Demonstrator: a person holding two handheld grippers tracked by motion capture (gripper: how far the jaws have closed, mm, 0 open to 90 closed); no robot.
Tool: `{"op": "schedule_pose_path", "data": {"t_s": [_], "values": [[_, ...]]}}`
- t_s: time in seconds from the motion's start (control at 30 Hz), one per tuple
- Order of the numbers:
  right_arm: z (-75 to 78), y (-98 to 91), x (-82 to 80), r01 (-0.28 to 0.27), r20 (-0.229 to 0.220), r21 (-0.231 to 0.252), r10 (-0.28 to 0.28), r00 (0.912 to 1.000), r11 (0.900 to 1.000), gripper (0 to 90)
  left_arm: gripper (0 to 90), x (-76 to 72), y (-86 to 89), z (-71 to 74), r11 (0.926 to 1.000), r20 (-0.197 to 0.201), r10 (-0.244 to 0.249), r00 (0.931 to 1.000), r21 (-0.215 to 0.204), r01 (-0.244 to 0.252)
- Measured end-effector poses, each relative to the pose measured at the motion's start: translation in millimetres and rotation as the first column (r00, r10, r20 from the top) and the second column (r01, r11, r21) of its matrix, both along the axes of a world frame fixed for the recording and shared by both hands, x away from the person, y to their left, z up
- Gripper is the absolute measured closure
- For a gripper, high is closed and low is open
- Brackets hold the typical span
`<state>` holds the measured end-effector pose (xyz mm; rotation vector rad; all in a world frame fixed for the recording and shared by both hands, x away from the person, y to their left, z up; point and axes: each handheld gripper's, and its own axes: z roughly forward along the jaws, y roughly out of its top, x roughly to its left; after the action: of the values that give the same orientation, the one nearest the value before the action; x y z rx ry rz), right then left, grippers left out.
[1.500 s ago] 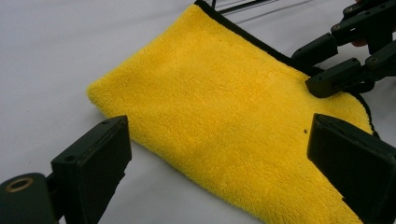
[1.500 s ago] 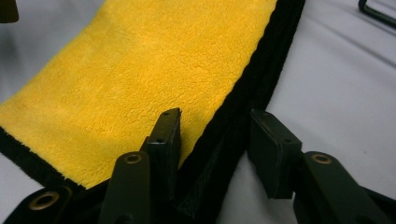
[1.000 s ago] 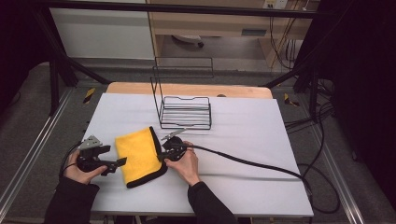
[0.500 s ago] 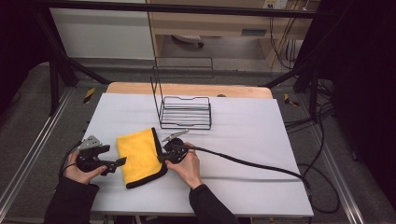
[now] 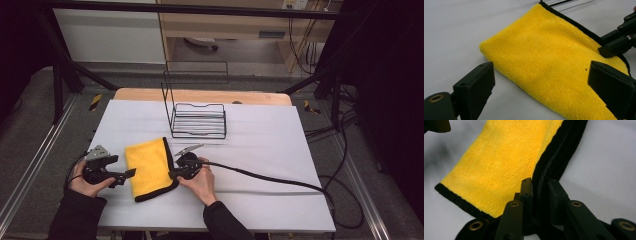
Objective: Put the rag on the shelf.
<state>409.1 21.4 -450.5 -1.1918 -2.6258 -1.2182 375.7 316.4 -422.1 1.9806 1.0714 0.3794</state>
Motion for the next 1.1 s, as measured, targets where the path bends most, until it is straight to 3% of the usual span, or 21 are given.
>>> {"op": "schedule_pose_path", "data": {"t_s": [0.27,0.4,0.67,0.87,0.97,1.03,1.1], "values": [[12.3,-4.9,-2.9,0.012,0.027,0.024,-0.013,0.9996,0.9996,81.2,7.6,-0.3,2.5,0.7,1.0000,0.005,0.006,1.0000,-0.007,-0.006],[22.3,-11.2,-8.1,0.013,0.032,-0.009,-0.013,0.9994,0.9999,81.3,7.6,-0.7,1.6,0.8,1.0000,0.004,0.005,1.0000,-0.007,-0.005],[25.4,-58.0,-27.8,0.059,-0.002,-0.034,-0.060,0.9982,0.9976,81.0,7.6,-0.4,-4.7,-2.0,0.9999,-0.001,-0.010,1.0000,0.003,0.010],[15.5,-79.5,-49.6,0.092,-0.006,-0.033,-0.093,0.9957,0.9952,80.0,7.5,-0.9,-12.7,-4.1,0.9995,-0.006,-0.027,0.9996,0.015,0.027],[13.7,-81.2,-48.3,0.073,0.014,-0.018,-0.073,0.9972,0.9971,76.3,7.5,-1.1,-14.6,-4.5,0.9994,-0.005,-0.031,0.9995,0.017,0.031],[16.3,-82.1,-41.9,0.048,0.023,-0.006,-0.048,0.9986,0.9988,67.2,7.4,-0.9,-15.2,-4.4,0.9994,-0.001,-0.032,0.9995,0.016,0.032],[19.1,-82.7,-33.1,0.047,0.096,0.023,-0.049,0.9942,0.9986,54.7,7.3,-0.8,-15.7,-4.5,0.9993,-0.001,-0.033,0.9994,0.017,0.033]]}}
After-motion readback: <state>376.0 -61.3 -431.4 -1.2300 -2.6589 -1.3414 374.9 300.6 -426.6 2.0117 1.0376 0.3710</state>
